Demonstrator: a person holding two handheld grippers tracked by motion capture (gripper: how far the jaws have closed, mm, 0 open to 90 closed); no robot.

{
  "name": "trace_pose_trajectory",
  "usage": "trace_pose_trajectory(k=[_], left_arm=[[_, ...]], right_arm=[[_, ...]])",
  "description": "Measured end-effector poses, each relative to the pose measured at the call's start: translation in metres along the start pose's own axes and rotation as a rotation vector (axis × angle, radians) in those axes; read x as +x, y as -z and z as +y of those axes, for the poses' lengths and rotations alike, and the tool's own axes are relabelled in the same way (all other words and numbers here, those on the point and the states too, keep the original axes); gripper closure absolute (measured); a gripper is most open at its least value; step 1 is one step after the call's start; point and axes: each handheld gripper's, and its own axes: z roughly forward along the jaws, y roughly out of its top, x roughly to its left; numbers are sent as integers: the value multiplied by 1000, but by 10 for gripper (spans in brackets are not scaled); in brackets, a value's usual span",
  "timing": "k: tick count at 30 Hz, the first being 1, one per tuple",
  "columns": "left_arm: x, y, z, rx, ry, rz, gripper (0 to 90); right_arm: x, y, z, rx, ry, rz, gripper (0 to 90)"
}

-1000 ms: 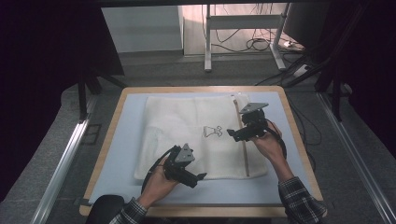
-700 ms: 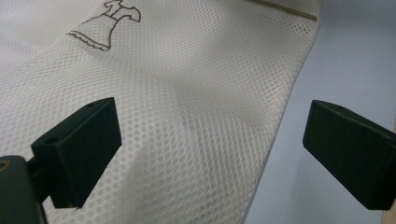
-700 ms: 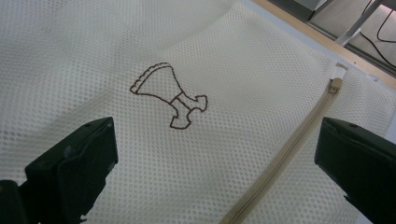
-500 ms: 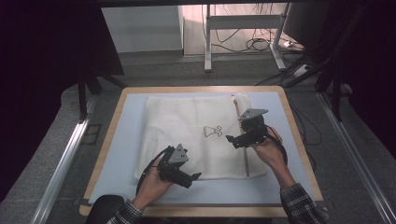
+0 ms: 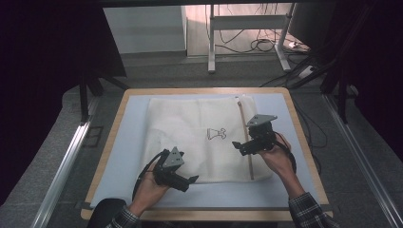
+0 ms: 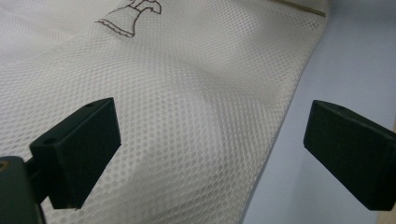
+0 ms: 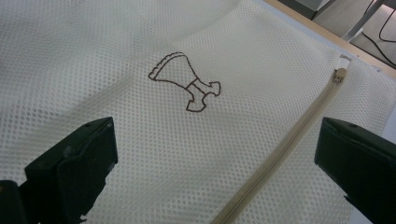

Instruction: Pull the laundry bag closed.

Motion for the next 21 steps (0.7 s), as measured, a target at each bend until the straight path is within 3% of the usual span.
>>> trace_pose_trajectory(k=[21], left_arm=[[9, 24, -14, -30, 15, 58, 31]], right_arm=[[10, 26, -17, -24, -5, -24, 0]])
